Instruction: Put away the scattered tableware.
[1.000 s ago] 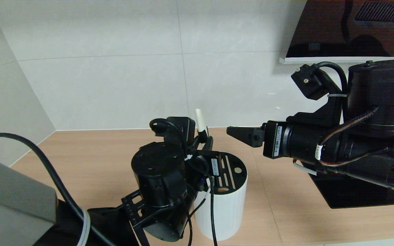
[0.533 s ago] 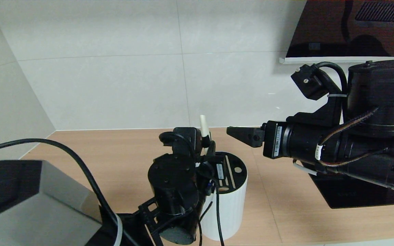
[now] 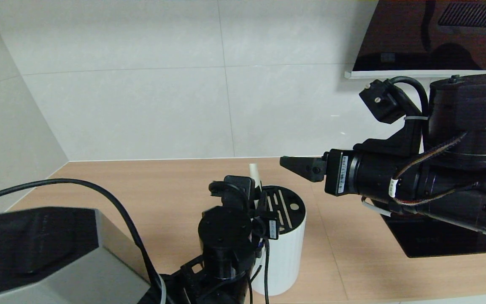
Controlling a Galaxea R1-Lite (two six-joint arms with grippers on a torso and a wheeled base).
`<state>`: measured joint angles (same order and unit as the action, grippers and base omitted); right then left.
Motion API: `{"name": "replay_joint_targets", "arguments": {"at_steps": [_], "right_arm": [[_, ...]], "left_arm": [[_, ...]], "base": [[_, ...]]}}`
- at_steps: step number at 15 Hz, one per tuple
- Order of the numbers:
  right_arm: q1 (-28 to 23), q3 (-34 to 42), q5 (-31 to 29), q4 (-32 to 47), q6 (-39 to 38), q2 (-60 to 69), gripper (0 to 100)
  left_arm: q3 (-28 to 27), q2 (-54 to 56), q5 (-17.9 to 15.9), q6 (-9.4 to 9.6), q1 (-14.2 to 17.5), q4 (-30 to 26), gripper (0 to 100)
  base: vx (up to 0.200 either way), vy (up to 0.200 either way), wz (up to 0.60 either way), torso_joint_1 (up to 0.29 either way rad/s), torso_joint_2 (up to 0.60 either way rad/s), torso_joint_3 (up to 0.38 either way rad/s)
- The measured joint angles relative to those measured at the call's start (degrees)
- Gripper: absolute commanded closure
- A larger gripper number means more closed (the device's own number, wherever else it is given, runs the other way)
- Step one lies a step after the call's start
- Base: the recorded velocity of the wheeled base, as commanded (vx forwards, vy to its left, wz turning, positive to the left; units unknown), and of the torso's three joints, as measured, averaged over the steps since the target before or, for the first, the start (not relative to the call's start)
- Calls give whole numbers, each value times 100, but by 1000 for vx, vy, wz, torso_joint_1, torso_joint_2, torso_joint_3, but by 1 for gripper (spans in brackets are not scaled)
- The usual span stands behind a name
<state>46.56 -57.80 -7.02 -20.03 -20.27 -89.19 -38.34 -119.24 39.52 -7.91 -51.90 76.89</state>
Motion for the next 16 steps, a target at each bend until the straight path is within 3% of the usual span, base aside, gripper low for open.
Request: {"name": "replay_joint_targets", "arguments": {"at_steps": [7, 8, 16], "right_arm": [[0, 9, -1, 2, -2, 0, 0], [0, 9, -1, 2, 2, 0, 0], [0, 5, -1, 2, 0, 0, 0]], "left_arm": [[50, -44, 2, 0, 7, 2, 100], [52, -41, 0, -2, 7, 0, 0], [88, 24, -2, 0, 2, 7, 0]], "base": [[0, 0, 0, 0, 0, 0], [0, 0, 0, 0, 0, 0], [0, 0, 0, 0, 0, 0]]}}
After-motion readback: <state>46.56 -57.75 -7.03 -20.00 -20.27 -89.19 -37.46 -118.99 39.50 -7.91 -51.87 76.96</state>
